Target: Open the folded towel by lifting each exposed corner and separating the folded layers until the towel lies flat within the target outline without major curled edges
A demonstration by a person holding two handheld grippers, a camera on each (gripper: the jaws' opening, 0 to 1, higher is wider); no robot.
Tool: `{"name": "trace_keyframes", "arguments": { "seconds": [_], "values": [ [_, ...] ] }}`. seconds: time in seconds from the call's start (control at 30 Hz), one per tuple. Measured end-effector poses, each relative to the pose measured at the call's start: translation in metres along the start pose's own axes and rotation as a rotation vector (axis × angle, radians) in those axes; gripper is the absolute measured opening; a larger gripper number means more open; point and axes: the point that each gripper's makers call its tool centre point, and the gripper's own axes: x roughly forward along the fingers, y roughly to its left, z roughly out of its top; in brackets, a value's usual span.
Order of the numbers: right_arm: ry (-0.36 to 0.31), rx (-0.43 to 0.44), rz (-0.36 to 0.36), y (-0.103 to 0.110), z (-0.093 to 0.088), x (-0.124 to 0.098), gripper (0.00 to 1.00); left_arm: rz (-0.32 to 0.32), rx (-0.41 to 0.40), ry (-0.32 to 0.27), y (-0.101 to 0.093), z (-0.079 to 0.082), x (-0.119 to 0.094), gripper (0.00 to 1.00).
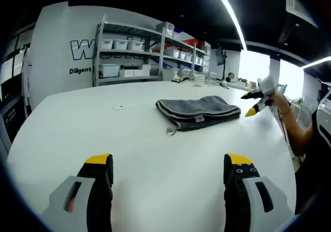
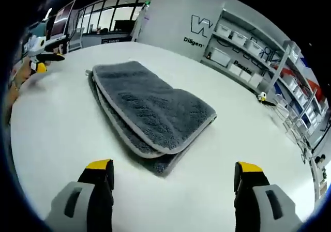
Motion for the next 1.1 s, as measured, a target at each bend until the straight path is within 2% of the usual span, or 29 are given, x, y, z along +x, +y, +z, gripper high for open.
{"name": "trace_keyframes", "arguments": {
  "seconds": [0.17,0.3,0.47,0.57,0.67,0.8,0.87,1.0,1.1],
  "values": [
    [-0.006,-0.013,0.029,0.014,0.008,0.004,0.99,-0.007,0.009,0.0,-0.003,0.001,0.0,0.88],
    [-0.019,-0.076,0.06,0.03,0.019,0.007,0.99,-0.01,0.014,0.005,-0.004,0.0,0.001,0.89],
    [-0.066,-0.144,0.113,0.055,0.041,0.013,0.98,-0.012,0.018,0.011,-0.005,-0.001,0.001,0.9],
    [-0.06,-0.231,0.146,0.07,0.049,0.021,0.95,-0.014,0.03,0.013,-0.007,-0.001,0.001,0.9],
    [-0.065,-0.309,0.155,0.081,0.056,0.029,0.87,-0.016,0.036,0.015,-0.007,-0.001,0.0,0.9],
    [-0.06,-0.393,0.195,0.096,0.059,0.038,0.72,-0.012,0.037,0.013,-0.006,-0.001,-0.001,0.9],
    [-0.066,-0.416,0.21,0.102,0.061,0.043,0.67,-0.011,0.037,0.012,-0.006,0.0,-0.001,0.9],
    [-0.088,-0.426,0.23,0.106,0.065,0.049,0.49,-0.011,0.039,0.01,-0.006,0.001,-0.001,0.9],
    [-0.088,-0.438,0.223,0.105,0.066,0.052,0.38,-0.011,0.041,0.01,-0.006,0.001,-0.001,0.9]
  ]
}}
